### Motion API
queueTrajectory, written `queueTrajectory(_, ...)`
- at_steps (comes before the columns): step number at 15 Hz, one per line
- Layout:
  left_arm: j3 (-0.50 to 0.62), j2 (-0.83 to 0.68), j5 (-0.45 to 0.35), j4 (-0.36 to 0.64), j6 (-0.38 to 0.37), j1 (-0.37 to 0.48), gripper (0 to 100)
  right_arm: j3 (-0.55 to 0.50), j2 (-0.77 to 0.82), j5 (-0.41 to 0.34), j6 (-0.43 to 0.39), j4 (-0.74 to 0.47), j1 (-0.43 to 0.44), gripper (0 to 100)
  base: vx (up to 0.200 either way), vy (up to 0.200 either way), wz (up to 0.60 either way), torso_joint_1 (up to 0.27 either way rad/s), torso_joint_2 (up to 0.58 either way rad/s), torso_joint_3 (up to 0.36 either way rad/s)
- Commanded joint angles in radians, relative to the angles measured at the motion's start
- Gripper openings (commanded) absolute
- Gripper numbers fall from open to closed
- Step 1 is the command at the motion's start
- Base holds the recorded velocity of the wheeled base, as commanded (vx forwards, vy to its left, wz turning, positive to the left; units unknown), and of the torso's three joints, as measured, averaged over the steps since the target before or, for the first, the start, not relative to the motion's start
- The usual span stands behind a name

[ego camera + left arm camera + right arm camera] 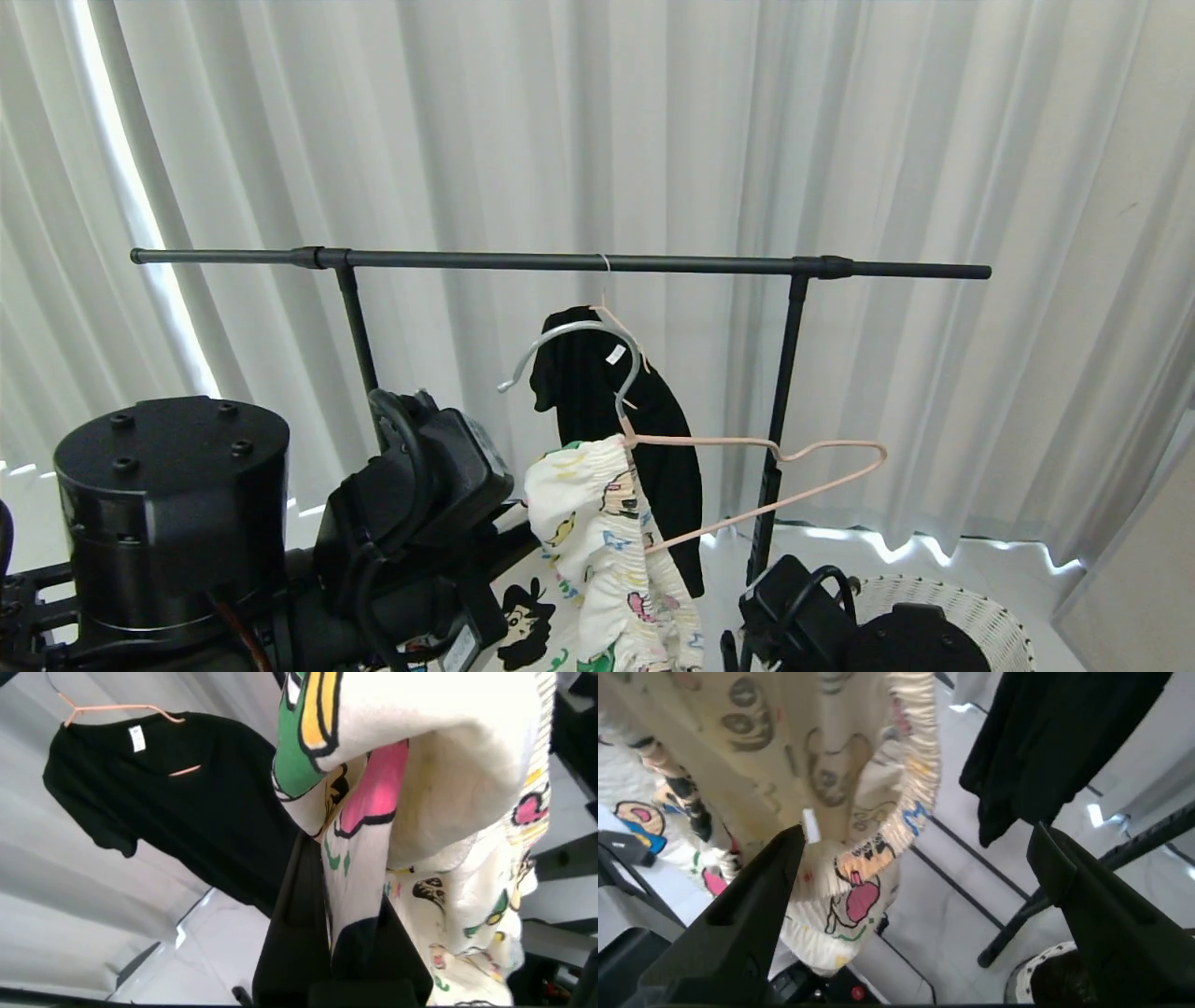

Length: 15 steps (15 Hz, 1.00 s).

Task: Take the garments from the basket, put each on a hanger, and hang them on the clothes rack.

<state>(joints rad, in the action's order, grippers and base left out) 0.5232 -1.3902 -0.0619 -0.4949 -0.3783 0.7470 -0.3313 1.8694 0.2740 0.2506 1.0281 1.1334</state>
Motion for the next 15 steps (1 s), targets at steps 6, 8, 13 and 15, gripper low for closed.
queueTrajectory(6,-0.069,0.046,-0.001,-0.001,0.001,-0.043,0,0.077,-0.001,0.037,-0.248,0.004,-0.373,100,0.0,0.0,0.0,0.0,0.0,0.0)
queueTrajectory(8,-0.103,0.068,-0.001,-0.001,0.001,-0.043,0,0.078,0.001,0.036,-0.294,0.047,-0.44,100,0.0,0.0,0.0,0.0,0.0,0.0)
queueTrajectory(13,-0.181,0.091,-0.001,-0.001,-0.004,-0.037,0,0.075,-0.009,0.034,-0.326,0.078,-0.485,100,0.0,0.0,0.0,0.0,0.0,0.0)
queueTrajectory(15,-0.233,0.077,0.005,0.002,-0.056,-0.034,0,0.074,-0.042,0.019,-0.356,0.092,-0.485,100,0.0,0.0,0.0,0.0,0.0,0.0)
